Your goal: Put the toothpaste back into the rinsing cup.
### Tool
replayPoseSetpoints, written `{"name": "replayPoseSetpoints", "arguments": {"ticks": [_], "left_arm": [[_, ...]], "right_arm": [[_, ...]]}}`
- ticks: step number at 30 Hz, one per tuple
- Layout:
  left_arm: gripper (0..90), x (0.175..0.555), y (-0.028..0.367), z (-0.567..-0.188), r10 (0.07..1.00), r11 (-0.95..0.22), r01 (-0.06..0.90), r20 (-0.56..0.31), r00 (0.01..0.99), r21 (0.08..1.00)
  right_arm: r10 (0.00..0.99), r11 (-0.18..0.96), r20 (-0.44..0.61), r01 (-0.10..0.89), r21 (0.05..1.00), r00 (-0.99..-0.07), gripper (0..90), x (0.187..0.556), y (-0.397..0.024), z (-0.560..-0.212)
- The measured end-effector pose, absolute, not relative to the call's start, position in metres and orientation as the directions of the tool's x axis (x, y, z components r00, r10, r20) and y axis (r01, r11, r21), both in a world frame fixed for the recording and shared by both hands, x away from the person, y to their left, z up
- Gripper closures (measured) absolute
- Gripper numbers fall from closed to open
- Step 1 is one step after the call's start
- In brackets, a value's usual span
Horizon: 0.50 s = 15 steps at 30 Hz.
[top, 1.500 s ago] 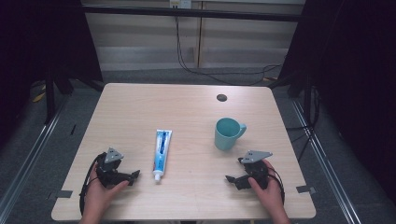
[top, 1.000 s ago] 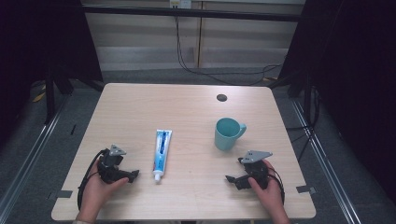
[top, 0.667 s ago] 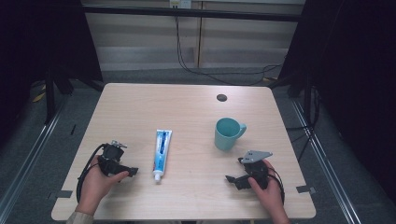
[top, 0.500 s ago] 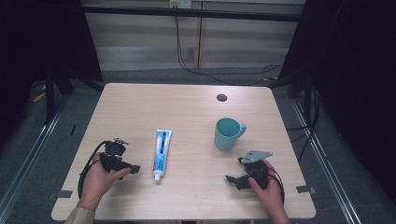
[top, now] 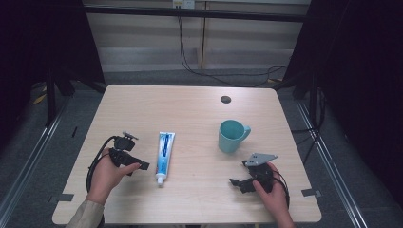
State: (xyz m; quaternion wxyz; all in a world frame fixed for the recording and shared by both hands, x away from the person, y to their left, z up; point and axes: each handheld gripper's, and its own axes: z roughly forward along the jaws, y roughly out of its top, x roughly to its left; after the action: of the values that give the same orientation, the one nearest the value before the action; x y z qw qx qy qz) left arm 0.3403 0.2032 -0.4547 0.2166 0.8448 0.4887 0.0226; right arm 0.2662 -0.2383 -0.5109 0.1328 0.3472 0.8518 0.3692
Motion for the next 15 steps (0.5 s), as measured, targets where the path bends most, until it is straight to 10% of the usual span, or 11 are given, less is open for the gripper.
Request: {"name": "replayPoseSetpoints", "arguments": {"ticks": [15], "left_arm": [[17.3, 0.351, 0.18, -0.443, 0.836, -0.436, 0.818, -0.169, 0.523, 0.374]], "right_arm": [[0.69, 0.486, 0.03, 0.494, 0.721, -0.723, 11.5, 0.266, -0.238, -0.511]]}}
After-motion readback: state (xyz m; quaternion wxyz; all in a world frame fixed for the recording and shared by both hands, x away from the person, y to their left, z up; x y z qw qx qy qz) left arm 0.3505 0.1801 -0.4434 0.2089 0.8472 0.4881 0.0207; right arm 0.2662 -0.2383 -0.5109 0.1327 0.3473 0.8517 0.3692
